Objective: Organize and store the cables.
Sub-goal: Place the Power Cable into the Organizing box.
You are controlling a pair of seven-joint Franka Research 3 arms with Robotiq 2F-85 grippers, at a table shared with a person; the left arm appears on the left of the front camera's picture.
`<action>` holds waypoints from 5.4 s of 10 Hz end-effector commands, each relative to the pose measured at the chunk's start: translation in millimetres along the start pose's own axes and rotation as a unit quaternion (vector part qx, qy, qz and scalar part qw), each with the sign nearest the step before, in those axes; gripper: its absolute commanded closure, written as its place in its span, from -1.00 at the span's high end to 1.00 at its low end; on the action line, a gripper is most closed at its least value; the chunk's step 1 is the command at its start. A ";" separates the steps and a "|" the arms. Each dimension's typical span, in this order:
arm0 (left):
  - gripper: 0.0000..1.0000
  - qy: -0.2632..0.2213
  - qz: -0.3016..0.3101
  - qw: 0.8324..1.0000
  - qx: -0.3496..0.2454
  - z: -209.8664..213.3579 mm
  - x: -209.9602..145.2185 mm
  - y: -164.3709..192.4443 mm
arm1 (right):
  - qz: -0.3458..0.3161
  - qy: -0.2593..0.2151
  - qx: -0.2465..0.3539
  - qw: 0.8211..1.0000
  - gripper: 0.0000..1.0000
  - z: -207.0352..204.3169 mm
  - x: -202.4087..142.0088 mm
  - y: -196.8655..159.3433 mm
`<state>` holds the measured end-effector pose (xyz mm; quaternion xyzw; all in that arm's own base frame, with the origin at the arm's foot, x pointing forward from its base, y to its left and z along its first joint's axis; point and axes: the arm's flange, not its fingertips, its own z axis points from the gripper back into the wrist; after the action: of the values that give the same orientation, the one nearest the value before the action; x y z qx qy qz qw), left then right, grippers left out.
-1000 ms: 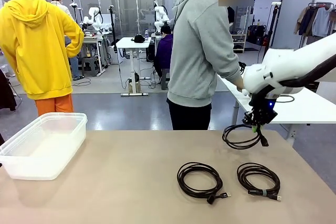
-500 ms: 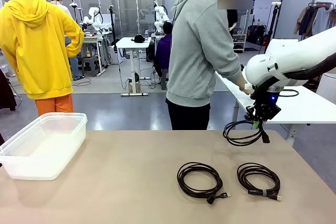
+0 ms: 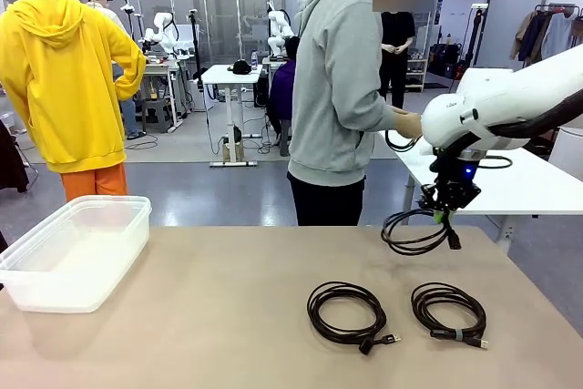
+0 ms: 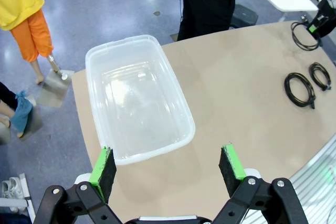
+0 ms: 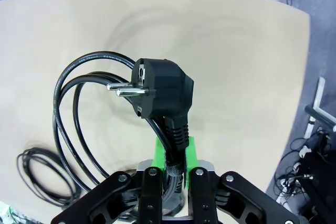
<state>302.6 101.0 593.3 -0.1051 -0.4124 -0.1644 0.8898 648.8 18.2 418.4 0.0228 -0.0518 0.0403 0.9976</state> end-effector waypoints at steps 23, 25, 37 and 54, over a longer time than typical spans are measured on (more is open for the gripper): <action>1.00 -0.001 -0.002 1.000 -0.002 0.3 0.7 -1.0 | -0.034 0.046 0.109 0.992 0.88 -79.6 -57.0 365.9; 1.00 -0.001 -0.002 1.000 -0.002 0.3 0.7 -1.0 | -0.035 0.034 0.110 0.993 1.00 -71.2 -59.0 363.1; 1.00 -0.001 -0.002 1.000 -0.002 0.3 0.7 -1.0 | 0.214 -0.108 0.146 0.960 1.00 79.0 -144.3 68.3; 1.00 0.016 -0.139 0.989 -0.048 -28.7 74.4 -126.9 | 0.306 -0.294 0.191 0.885 1.00 113.8 -237.6 -65.9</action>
<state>301.0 -14.8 635.1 -0.0763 -0.4149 -0.2834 0.8612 405.9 -69.9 501.8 0.2099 -0.3465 0.3405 0.8485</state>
